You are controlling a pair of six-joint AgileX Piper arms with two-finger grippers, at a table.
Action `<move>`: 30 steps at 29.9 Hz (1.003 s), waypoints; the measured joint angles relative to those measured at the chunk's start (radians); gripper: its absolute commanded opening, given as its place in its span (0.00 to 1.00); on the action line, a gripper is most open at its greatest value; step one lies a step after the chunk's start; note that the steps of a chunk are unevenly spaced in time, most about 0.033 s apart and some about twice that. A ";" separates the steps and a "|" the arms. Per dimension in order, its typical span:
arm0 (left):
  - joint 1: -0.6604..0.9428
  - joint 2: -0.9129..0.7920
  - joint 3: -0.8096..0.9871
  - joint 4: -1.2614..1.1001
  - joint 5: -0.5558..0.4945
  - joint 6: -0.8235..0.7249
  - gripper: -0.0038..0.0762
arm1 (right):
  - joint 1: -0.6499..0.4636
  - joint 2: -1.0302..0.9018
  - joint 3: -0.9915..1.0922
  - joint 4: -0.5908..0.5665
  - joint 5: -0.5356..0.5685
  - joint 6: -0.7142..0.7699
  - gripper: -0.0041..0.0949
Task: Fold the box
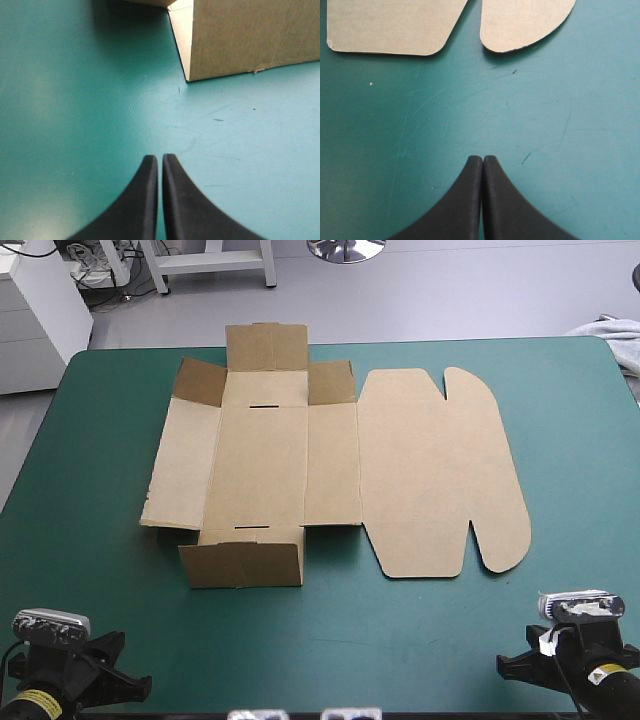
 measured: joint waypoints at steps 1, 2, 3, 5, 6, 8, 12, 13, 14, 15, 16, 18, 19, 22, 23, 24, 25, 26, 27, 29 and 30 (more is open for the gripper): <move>0.000 0.000 -0.003 0.000 0.001 0.000 0.04 | 0.000 0.000 0.000 0.000 0.000 0.000 0.02; 0.000 0.003 -0.011 0.000 0.004 0.000 0.04 | 0.000 0.000 0.000 0.000 0.000 0.000 0.02; 0.000 0.015 -0.024 0.000 0.012 0.000 0.04 | 0.000 0.000 0.000 0.000 0.000 0.000 0.02; 0.000 0.042 -0.060 0.000 0.021 0.000 0.04 | 0.000 0.000 0.000 0.000 0.000 0.000 0.02; 0.000 0.069 -0.091 0.000 0.027 -0.001 0.04 | 0.000 0.000 0.000 0.000 0.000 0.000 0.02; 0.000 0.121 -0.145 0.000 0.034 -0.001 0.04 | 0.000 0.000 0.000 0.000 0.000 0.000 0.02; 0.000 0.269 -0.278 -0.011 0.038 -0.004 0.04 | 0.000 0.000 0.000 0.000 0.000 0.000 0.02; 0.000 0.303 -0.308 -0.013 0.037 -0.004 0.04 | 0.000 0.000 0.000 0.000 0.000 0.000 0.02; 0.000 0.345 -0.344 -0.018 0.035 -0.004 0.04 | 0.000 0.000 0.000 0.000 0.000 0.000 0.02; 0.000 0.389 -0.380 -0.022 0.030 -0.004 0.04 | 0.000 0.000 0.000 0.000 0.000 0.000 0.02; 0.000 0.424 -0.416 -0.025 0.025 -0.004 0.04 | 0.000 0.000 0.000 0.000 0.000 0.000 0.02; 0.000 0.515 -0.485 -0.030 0.013 -0.004 0.04 | 0.000 0.000 0.000 0.000 0.000 0.000 0.02; 0.000 0.561 -0.512 -0.030 0.007 -0.004 0.04 | 0.000 0.000 0.000 0.000 0.000 0.000 0.02; 0.000 0.702 -0.608 -0.030 -0.038 -0.004 0.04 | 0.000 0.000 0.000 0.000 0.000 0.000 0.02; 0.000 0.740 -0.631 -0.030 -0.058 -0.004 0.04 | 0.000 0.000 0.000 0.000 0.000 0.000 0.02; 0.000 0.787 -0.659 -0.030 -0.084 -0.004 0.04 | 0.000 0.000 0.000 0.000 0.000 0.000 0.02; 0.000 0.835 -0.686 -0.030 -0.110 -0.004 0.04 | 0.000 0.000 0.000 0.000 0.000 0.000 0.02; 0.000 0.876 -0.713 -0.030 -0.127 -0.004 0.04 | 0.000 0.000 0.000 0.000 0.000 0.000 0.02; 0.000 0.926 -0.740 -0.030 -0.145 -0.004 0.04 | 0.000 0.000 0.000 0.000 0.000 0.000 0.02; 0.001 1.015 -0.790 -0.031 -0.164 -0.004 0.04 | 0.000 0.000 0.000 0.000 0.000 0.000 0.02; 0.006 1.064 -0.818 -0.034 -0.168 -0.004 0.04 | 0.000 0.000 0.000 0.000 0.000 0.000 0.02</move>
